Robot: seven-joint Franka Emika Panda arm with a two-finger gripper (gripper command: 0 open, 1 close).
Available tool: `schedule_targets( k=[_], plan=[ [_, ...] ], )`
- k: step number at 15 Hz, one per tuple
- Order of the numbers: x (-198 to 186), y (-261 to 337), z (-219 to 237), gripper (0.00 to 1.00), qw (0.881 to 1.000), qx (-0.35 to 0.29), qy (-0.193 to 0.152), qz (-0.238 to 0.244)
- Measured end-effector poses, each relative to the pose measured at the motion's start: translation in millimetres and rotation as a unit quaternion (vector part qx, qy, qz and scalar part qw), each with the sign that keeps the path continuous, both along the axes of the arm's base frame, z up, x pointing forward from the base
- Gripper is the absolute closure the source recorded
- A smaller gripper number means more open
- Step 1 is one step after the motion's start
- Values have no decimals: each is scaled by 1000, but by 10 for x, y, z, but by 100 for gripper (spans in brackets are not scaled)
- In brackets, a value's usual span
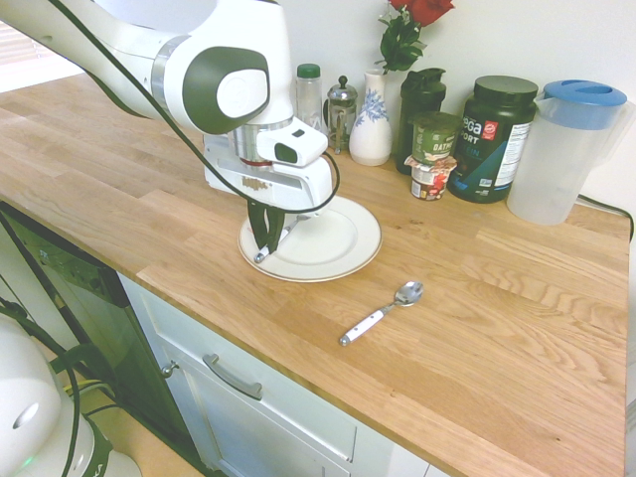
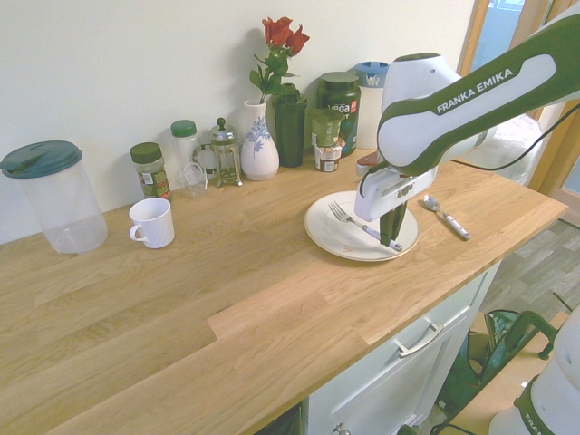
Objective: Put the fork into the plate
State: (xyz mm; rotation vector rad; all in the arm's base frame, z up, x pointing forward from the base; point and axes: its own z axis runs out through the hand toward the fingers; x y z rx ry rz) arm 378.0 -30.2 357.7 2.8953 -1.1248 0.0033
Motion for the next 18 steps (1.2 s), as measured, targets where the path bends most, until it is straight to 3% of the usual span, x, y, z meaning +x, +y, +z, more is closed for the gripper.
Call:
schedule_targets(
  k=[2, 3, 18],
  plan=[
    [-24, -8, -41, 100, 1000, 0, 0, 2],
    [-24, -11, -41, 0, 1000, 0, 0, 2],
    [104, -57, 156, 0, 1000, -1, -24, -3]
  ],
)
